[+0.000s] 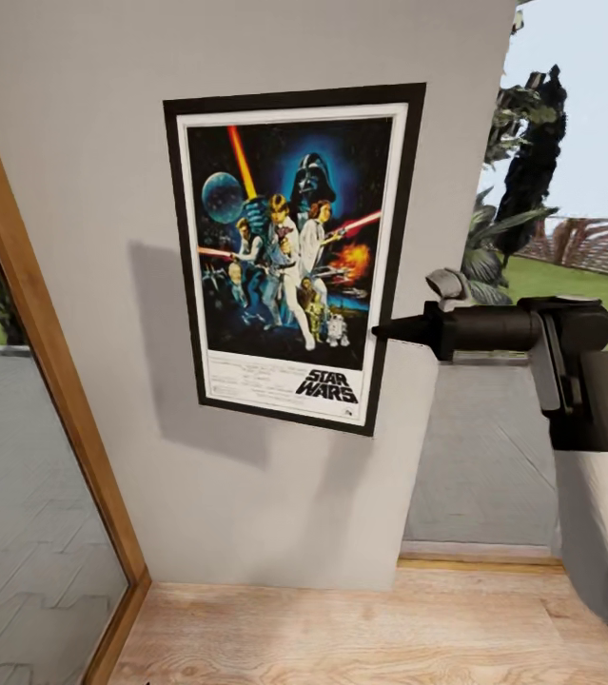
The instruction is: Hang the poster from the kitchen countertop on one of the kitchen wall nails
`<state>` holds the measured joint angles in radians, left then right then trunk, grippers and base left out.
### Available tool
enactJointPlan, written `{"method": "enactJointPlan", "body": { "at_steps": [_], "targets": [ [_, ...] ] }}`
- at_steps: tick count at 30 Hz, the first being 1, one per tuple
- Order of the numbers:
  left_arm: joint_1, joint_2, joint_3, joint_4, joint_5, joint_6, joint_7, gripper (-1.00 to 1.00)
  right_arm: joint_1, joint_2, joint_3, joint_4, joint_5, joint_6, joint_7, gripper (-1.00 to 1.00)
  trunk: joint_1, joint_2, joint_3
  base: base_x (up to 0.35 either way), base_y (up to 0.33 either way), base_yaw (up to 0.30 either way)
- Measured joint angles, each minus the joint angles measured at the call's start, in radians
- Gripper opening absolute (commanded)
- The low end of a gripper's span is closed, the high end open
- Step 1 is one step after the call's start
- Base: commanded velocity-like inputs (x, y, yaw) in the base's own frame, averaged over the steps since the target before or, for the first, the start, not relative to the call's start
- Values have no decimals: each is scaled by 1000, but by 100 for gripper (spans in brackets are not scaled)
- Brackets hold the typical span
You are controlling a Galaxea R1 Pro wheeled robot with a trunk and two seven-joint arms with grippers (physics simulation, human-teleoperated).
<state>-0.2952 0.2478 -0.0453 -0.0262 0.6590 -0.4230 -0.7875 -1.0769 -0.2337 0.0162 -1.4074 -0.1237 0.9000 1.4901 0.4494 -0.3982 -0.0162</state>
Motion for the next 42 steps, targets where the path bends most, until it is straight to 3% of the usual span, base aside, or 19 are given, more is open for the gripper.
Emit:
{"method": "enactJointPlan", "body": {
  "at_steps": [9, 42],
  "targets": [
    [0, 1, 1, -1, 1, 0, -1, 100, -67, 12, 8, 22, -1, 62, 0, -100, 0, 0, 0, 0, 0, 0],
    [0, 4, 1, -1, 1, 0, -2, 100, -74, 24, 8, 24, -2, 71, -1, -100, 0, 0, 0, 0, 0, 28]
  ]
}}
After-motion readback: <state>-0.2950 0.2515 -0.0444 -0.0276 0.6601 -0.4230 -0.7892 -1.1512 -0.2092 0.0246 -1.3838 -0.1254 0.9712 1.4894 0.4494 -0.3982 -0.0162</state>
